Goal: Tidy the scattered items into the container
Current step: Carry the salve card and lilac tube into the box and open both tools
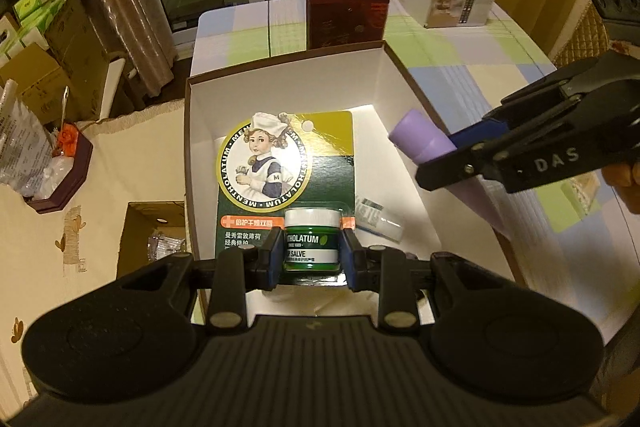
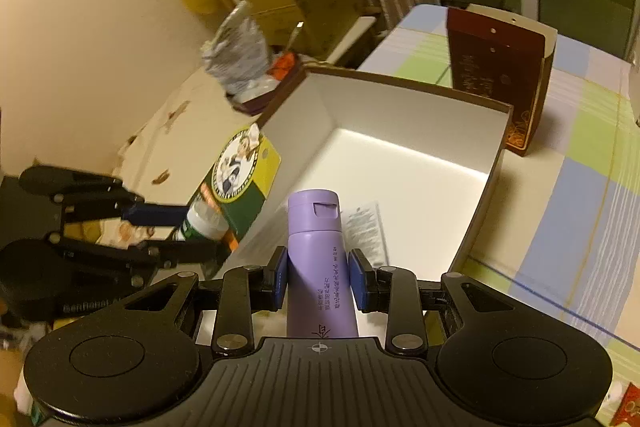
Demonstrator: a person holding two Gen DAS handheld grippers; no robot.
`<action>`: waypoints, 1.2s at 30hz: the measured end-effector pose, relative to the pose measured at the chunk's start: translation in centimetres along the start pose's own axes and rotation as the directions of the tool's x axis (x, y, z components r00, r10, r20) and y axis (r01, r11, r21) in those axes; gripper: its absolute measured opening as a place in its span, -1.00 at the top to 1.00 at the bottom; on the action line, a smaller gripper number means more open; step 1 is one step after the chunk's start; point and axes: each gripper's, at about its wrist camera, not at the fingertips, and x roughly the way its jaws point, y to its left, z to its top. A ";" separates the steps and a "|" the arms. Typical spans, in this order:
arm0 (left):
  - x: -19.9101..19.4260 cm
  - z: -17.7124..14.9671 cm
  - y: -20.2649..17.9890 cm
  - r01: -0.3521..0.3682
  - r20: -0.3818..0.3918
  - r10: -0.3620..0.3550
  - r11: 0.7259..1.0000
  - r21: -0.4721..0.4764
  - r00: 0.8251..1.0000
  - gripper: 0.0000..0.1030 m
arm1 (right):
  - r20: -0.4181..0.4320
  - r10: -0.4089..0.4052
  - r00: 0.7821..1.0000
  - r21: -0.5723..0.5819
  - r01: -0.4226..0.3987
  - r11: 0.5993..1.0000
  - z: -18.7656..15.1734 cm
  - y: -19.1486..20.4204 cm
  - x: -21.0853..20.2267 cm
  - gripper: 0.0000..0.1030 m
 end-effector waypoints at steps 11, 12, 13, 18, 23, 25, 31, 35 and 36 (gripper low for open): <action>6.3 3.0 2.2 -0.009 -0.036 0.007 0.999 -0.037 0.999 0.51 | -0.010 -0.122 0.993 -0.030 0.121 0.992 2.2 -2.8 4.6 0.33; 6.8 3.2 2.4 -0.010 -0.039 0.009 0.999 -0.038 0.999 0.51 | -0.011 -0.132 0.991 -0.049 0.131 0.990 2.4 -2.9 4.9 0.33; 7.4 3.4 2.6 -0.011 -0.042 0.009 0.999 -0.039 0.999 0.51 | -0.012 -0.143 0.990 -0.065 0.142 0.988 2.5 -3.0 5.2 0.33; 9.5 4.2 2.7 -0.018 -0.061 0.016 0.999 -0.029 0.998 0.51 | -0.008 -0.169 0.986 -0.116 0.167 0.979 2.9 -2.8 6.2 0.33; 10.9 4.5 2.6 -0.017 -0.060 0.016 1.000 -0.013 0.998 0.51 | -0.009 -0.198 0.980 -0.152 0.194 0.969 2.8 -2.9 6.8 0.33; 11.3 4.6 2.7 -0.016 -0.054 0.016 1.000 -0.012 0.998 0.51 | -0.008 -0.203 0.979 -0.161 0.199 0.967 3.0 -3.0 7.3 0.33; 12.8 4.8 2.6 -0.055 -0.053 0.056 0.998 0.016 0.997 0.50 | 0.036 -0.251 0.967 -0.238 0.252 0.938 2.7 -3.2 8.1 0.32; 13.2 4.7 2.4 -0.075 -0.042 0.076 0.997 0.023 0.996 0.16 | 0.075 -0.226 0.971 -0.302 0.238 0.923 2.2 -2.4 7.5 -0.62; 13.1 4.7 2.2 -0.075 -0.039 0.077 0.997 0.029 0.996 0.15 | 0.072 -0.223 0.972 -0.310 0.234 0.921 2.1 -2.3 7.4 -0.62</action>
